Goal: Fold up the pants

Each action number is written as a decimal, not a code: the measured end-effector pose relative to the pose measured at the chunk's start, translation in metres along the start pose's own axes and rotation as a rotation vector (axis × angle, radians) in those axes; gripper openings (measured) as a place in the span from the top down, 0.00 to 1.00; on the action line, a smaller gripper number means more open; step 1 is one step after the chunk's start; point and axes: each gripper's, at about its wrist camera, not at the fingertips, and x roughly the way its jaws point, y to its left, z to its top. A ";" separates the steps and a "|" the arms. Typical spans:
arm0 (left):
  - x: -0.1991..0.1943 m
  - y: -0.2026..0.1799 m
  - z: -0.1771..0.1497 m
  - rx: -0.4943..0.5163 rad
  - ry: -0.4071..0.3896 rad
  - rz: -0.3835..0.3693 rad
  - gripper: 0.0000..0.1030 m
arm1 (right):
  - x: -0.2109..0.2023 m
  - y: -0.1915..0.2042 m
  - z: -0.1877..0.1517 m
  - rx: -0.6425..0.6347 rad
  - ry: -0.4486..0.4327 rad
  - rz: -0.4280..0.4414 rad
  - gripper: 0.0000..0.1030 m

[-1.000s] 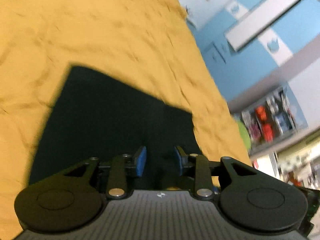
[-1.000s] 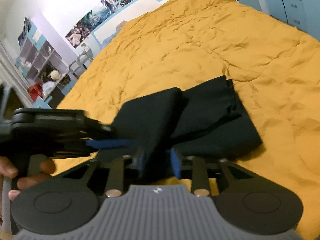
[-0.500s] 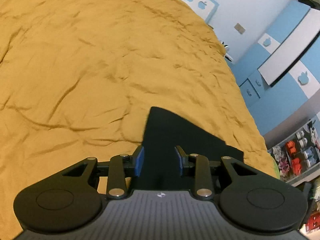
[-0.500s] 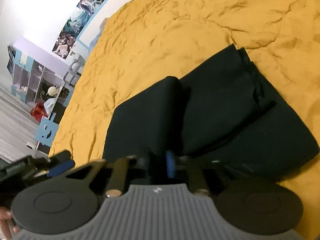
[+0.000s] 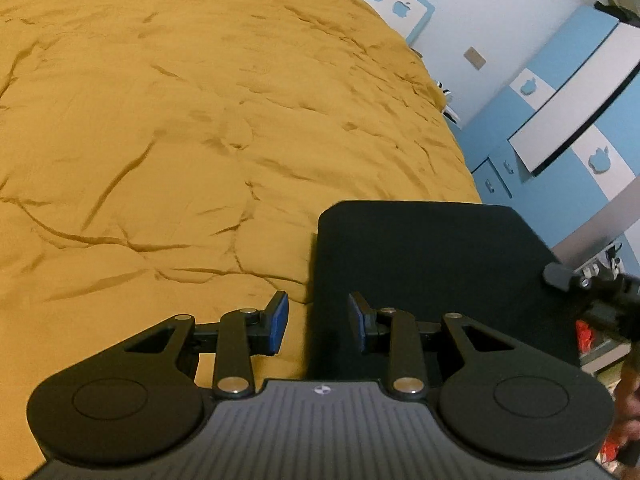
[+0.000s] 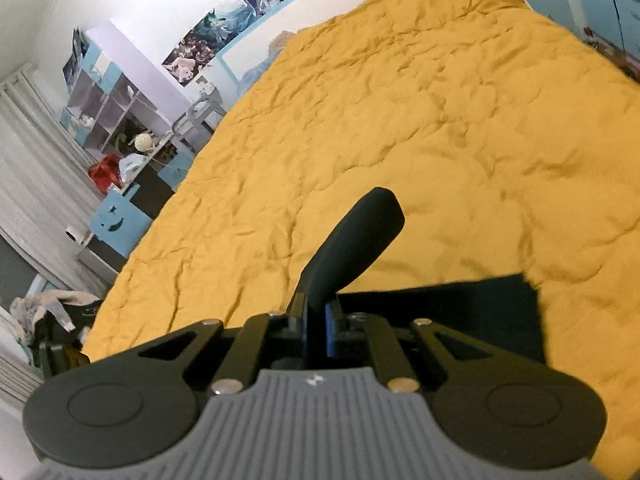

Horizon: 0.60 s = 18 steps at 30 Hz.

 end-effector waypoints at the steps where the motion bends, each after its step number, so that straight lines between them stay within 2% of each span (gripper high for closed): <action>1: 0.001 -0.003 0.000 0.009 0.001 0.000 0.65 | -0.004 -0.003 0.004 -0.002 0.002 -0.012 0.97; 8: 0.011 -0.020 -0.004 0.065 0.020 -0.009 0.65 | -0.015 -0.052 0.007 0.020 0.039 -0.116 0.97; 18: 0.036 -0.043 -0.028 0.188 0.103 -0.009 0.67 | 0.012 -0.106 -0.027 0.056 0.102 -0.258 0.97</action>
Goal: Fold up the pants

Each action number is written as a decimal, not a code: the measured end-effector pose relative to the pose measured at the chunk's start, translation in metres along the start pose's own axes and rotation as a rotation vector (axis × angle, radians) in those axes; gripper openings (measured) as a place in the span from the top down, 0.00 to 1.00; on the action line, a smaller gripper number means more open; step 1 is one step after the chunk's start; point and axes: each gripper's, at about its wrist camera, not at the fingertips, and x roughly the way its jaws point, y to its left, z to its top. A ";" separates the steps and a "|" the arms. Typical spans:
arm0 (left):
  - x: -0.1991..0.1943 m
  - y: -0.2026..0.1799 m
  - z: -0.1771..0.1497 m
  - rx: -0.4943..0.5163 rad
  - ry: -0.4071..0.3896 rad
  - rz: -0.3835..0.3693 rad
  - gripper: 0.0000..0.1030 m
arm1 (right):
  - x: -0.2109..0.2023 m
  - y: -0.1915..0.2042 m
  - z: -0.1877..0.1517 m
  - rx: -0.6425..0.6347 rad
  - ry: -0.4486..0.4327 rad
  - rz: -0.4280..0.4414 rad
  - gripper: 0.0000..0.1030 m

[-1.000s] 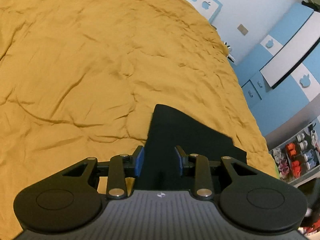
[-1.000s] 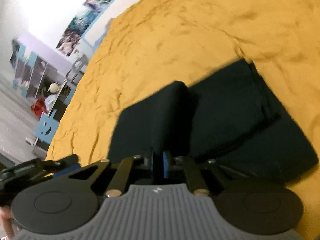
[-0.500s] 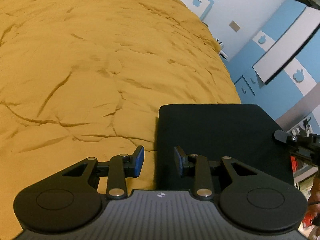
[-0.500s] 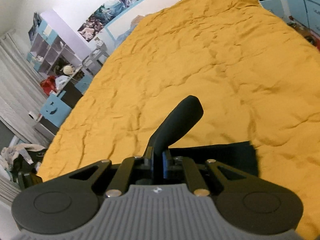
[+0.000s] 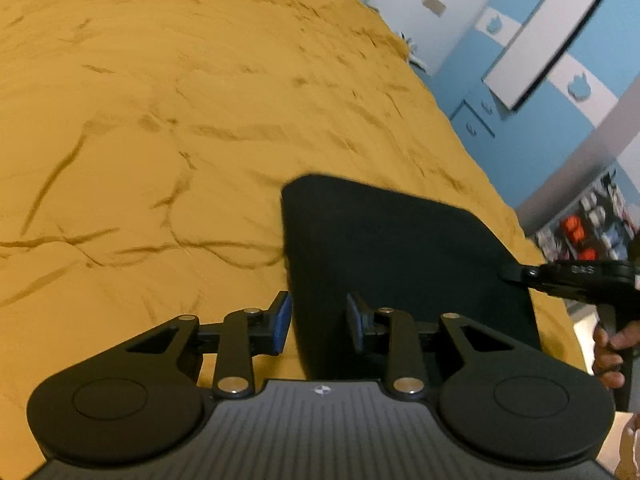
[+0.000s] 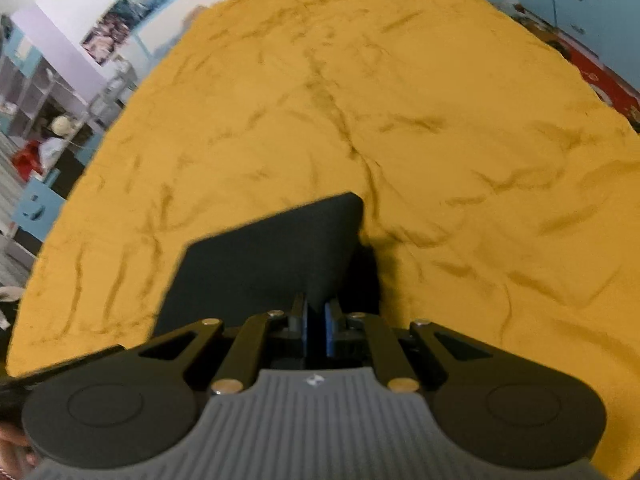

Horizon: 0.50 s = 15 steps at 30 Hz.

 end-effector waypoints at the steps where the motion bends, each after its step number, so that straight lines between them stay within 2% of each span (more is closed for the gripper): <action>1: 0.005 -0.002 -0.002 0.018 0.018 0.004 0.68 | 0.004 -0.003 -0.003 0.002 0.004 -0.013 0.97; 5: 0.026 -0.007 -0.015 0.101 0.084 0.092 0.69 | 0.018 -0.011 -0.014 0.009 0.022 -0.053 0.96; 8: 0.021 -0.003 -0.018 0.092 0.093 0.106 0.70 | 0.008 -0.004 -0.018 -0.036 -0.005 -0.106 0.86; 9: 0.014 -0.002 -0.018 0.088 0.095 0.105 0.71 | 0.002 0.001 -0.019 -0.060 -0.021 -0.125 0.81; 11: -0.001 0.001 -0.019 0.080 0.080 0.083 0.71 | -0.015 0.011 -0.025 -0.118 -0.082 -0.149 0.81; 13: -0.016 0.004 -0.024 0.063 0.063 0.034 0.71 | -0.033 0.021 -0.033 -0.150 -0.129 -0.115 0.79; 15: -0.027 -0.001 -0.032 0.098 0.055 0.016 0.71 | -0.044 0.029 -0.046 -0.168 -0.160 -0.057 0.78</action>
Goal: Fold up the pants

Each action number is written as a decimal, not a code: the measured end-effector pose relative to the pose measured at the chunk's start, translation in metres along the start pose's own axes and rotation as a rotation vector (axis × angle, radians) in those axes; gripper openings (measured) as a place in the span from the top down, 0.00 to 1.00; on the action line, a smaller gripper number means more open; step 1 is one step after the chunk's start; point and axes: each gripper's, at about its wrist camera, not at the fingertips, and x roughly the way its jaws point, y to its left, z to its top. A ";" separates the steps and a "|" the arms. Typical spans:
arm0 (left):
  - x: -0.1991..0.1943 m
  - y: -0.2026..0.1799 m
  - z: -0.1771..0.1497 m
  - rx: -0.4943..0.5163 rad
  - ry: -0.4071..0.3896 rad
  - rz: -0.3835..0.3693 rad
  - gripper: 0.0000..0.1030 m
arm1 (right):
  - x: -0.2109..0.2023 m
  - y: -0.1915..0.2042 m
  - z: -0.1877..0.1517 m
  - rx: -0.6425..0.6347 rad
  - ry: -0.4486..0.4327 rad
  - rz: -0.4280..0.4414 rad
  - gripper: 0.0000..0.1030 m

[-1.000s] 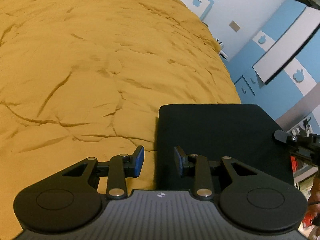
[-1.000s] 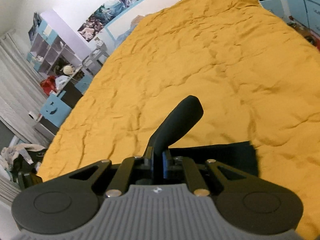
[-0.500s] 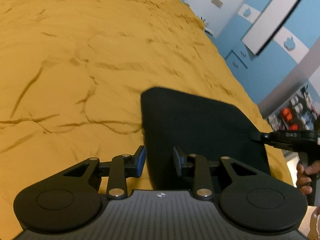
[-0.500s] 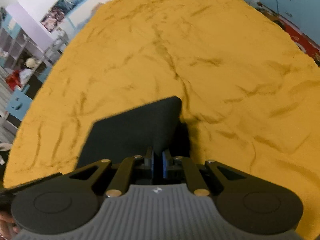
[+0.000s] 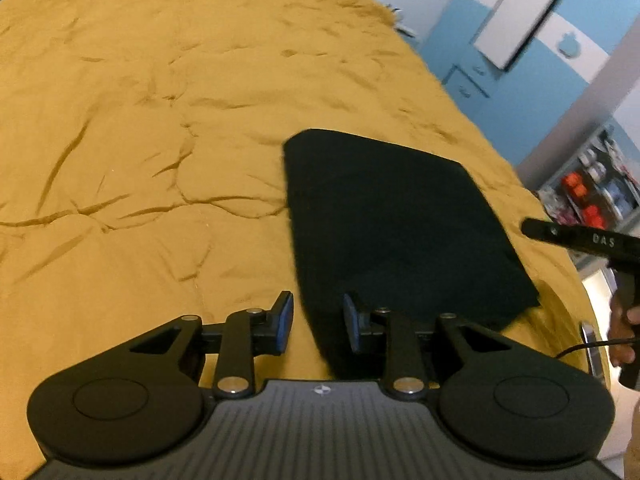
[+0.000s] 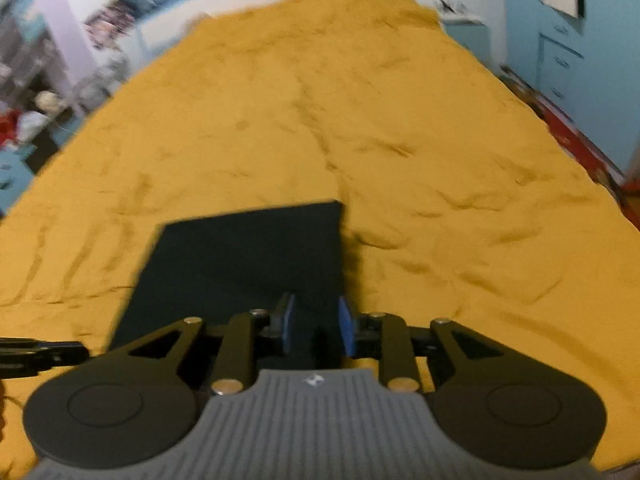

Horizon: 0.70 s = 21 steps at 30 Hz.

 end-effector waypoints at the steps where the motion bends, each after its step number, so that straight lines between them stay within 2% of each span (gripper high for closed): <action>1: -0.003 -0.005 -0.004 0.031 -0.001 0.009 0.71 | -0.003 0.004 -0.006 -0.010 -0.008 0.013 0.78; 4: -0.001 -0.015 -0.017 0.078 0.003 0.044 0.71 | 0.000 0.012 -0.027 -0.041 -0.001 -0.003 0.77; 7: 0.021 -0.015 -0.030 0.072 0.099 0.063 0.74 | 0.016 0.003 -0.052 -0.028 0.033 -0.052 0.77; 9: 0.032 -0.014 -0.041 0.082 0.122 0.101 0.75 | 0.019 -0.004 -0.065 -0.004 0.013 -0.043 0.77; 14: 0.027 -0.021 -0.044 0.106 0.101 0.128 0.77 | 0.020 -0.007 -0.070 -0.004 0.007 -0.046 0.77; 16: 0.014 -0.029 -0.047 0.159 0.041 0.145 0.77 | 0.020 -0.005 -0.068 -0.003 0.011 -0.051 0.77; 19: 0.016 -0.041 -0.049 0.286 0.023 0.204 0.77 | 0.019 -0.002 -0.067 -0.001 0.010 -0.056 0.76; 21: 0.017 -0.051 -0.054 0.371 0.001 0.196 0.73 | 0.019 -0.002 -0.067 0.008 0.009 -0.055 0.76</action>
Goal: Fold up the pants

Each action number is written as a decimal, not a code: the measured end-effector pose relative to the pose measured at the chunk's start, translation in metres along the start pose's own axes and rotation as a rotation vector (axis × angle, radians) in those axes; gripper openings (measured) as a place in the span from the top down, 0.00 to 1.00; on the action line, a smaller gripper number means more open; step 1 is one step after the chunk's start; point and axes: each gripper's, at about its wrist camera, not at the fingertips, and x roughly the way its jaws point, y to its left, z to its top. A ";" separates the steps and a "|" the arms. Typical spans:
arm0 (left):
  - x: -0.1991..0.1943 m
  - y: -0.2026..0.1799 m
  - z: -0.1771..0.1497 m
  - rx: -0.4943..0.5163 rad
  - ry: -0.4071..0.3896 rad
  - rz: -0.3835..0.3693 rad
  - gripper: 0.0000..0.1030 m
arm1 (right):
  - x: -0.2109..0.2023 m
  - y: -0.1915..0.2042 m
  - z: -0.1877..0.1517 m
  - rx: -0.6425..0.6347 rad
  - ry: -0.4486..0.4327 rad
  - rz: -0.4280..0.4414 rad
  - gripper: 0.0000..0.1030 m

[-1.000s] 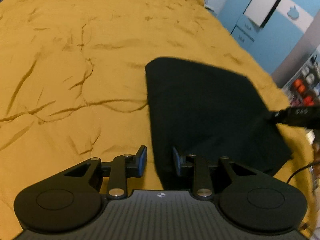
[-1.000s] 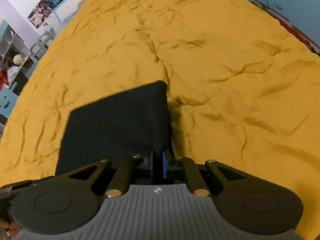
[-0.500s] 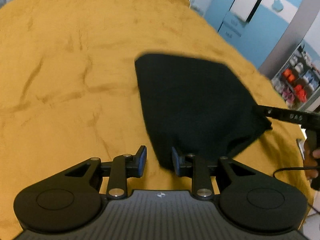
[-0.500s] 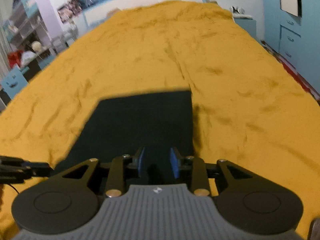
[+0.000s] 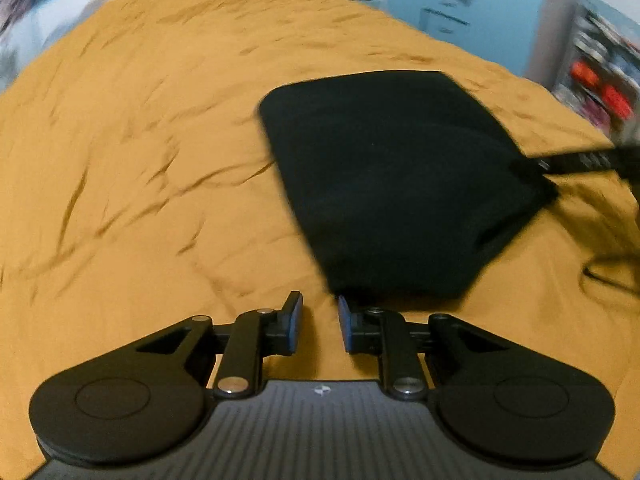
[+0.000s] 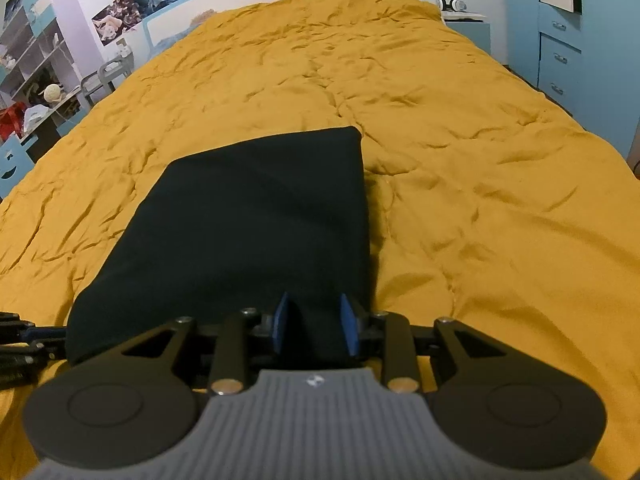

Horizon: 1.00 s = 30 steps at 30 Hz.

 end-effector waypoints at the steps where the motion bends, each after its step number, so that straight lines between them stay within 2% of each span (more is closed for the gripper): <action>1: -0.001 -0.006 0.001 0.031 -0.025 0.003 0.71 | 0.000 -0.001 0.000 0.007 0.000 0.002 0.76; 3: -0.002 -0.018 0.003 0.070 -0.082 0.056 0.62 | -0.001 -0.002 0.000 0.016 0.002 0.006 0.76; 5: -0.001 -0.025 0.007 0.084 -0.127 0.092 0.61 | -0.001 -0.002 0.000 0.015 0.005 0.007 0.76; 7: 0.000 -0.029 0.012 0.083 -0.146 0.071 0.65 | 0.000 -0.003 0.000 0.014 0.008 0.007 0.76; 8: 0.002 -0.033 0.014 0.092 -0.140 0.091 0.74 | 0.001 -0.004 0.001 0.016 0.010 0.010 0.76; 9: 0.004 -0.034 0.014 0.095 -0.129 0.119 0.89 | 0.001 -0.005 0.000 0.021 0.011 0.014 0.76; 10: 0.005 -0.034 0.014 0.093 -0.103 0.131 0.91 | 0.001 -0.006 0.000 0.026 0.012 0.019 0.76; 14: 0.008 -0.024 0.002 0.086 -0.032 0.121 0.93 | 0.004 -0.006 0.000 0.022 0.033 0.016 0.78; 19: 0.010 -0.009 -0.008 -0.015 0.040 0.040 0.98 | 0.007 -0.006 -0.002 0.024 0.042 0.007 0.78; 22: 0.007 -0.011 -0.008 -0.011 0.061 0.041 0.98 | 0.007 -0.005 -0.002 0.023 0.045 0.005 0.78; 26: 0.001 -0.009 -0.006 -0.026 0.130 0.064 1.00 | 0.005 -0.002 0.001 0.006 0.060 -0.016 0.78; 30: -0.017 -0.004 -0.004 -0.039 0.120 0.074 1.00 | -0.006 0.003 0.003 -0.018 0.056 -0.041 0.73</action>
